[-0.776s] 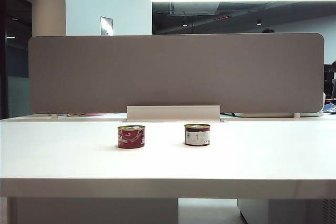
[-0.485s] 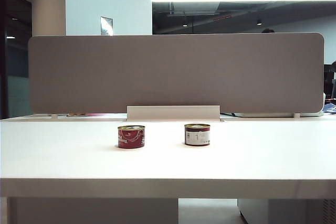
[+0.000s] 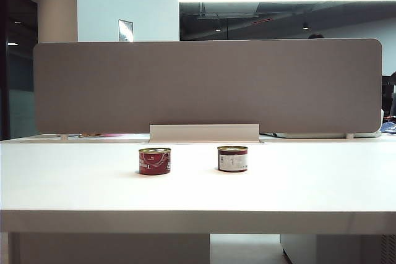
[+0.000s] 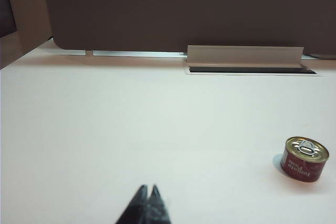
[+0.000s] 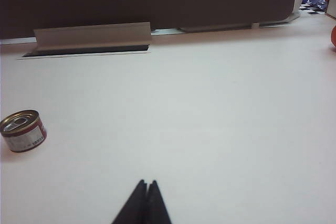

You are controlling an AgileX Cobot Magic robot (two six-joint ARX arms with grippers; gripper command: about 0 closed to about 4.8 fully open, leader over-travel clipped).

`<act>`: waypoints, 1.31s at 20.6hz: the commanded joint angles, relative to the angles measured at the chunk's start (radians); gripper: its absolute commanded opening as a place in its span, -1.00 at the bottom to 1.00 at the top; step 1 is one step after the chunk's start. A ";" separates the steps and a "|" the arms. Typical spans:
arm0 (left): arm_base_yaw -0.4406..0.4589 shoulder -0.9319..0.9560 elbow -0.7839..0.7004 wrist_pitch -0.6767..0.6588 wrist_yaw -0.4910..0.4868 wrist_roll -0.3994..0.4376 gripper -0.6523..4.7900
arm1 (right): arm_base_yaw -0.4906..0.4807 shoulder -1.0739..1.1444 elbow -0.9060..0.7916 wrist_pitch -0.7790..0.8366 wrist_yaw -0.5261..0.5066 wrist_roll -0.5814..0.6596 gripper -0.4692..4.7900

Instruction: Stack a can of tomatoes on the right onto the can of tomatoes on the left.

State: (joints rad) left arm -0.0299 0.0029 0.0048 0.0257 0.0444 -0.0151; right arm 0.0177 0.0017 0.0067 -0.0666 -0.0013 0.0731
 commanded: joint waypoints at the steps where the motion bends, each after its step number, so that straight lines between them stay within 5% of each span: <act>1: 0.001 0.001 0.003 0.014 0.002 0.003 -0.78 | 0.001 -0.002 -0.006 0.014 0.002 -0.002 -0.84; 17: 0.001 0.001 0.003 -0.003 0.004 0.003 -0.78 | 0.006 0.008 0.119 0.063 -0.016 0.008 -0.84; 27: 0.001 0.001 0.003 -0.004 0.003 0.003 -0.78 | 0.006 0.376 0.352 0.097 -0.030 0.004 -0.84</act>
State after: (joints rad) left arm -0.0299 0.0032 0.0048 0.0147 0.0444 -0.0151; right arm 0.0238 0.3382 0.3359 -0.0036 -0.0231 0.0788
